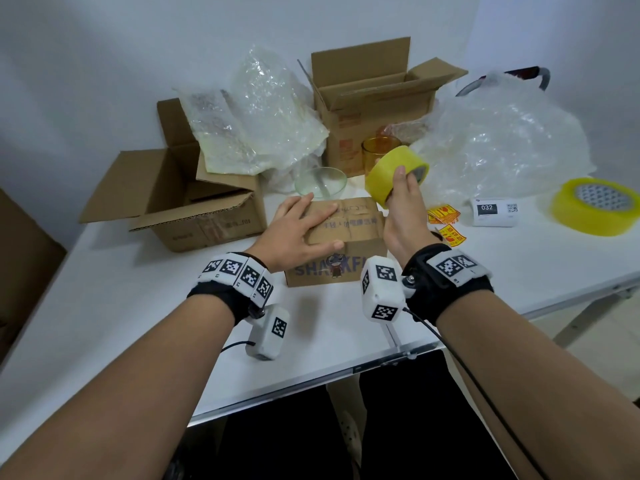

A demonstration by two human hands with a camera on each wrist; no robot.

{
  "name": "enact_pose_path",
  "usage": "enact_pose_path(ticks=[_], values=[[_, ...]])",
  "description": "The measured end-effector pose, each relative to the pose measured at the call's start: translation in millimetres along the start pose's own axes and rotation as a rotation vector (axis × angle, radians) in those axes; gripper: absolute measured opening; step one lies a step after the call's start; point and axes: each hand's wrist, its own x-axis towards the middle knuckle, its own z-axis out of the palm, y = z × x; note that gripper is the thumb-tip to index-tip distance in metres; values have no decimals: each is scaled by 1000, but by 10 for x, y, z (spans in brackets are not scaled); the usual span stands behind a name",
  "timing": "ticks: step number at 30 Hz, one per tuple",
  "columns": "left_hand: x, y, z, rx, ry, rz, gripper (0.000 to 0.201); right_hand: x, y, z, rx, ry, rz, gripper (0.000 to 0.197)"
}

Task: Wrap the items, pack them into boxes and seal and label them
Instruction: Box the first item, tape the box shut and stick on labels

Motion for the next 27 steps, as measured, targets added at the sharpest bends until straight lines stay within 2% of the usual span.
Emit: enact_pose_path(ticks=[5, 8, 17, 21, 24, 27], values=[[17, 60, 42, -3, 65, -38, 53, -48, -15, 40, -57, -44, -57, 21], [24, 66, 55, -1, 51, -36, 51, -73, -2, 45, -90, -58, -81, 15], [10, 47, 46, -40, 81, 10, 43, -122, -129, 111, -281, -130, -170, 28], [28, 48, 37, -72, 93, 7, 42, -220, -302, 277, -315, -236, -246, 26], [37, 49, 46, -81, 113, 12, 41, -244, -263, 311, -246, -282, -146, 22], [49, 32, 72, -143, 124, -2, 41, -242, -117, 226, -148, -280, -101, 32]])
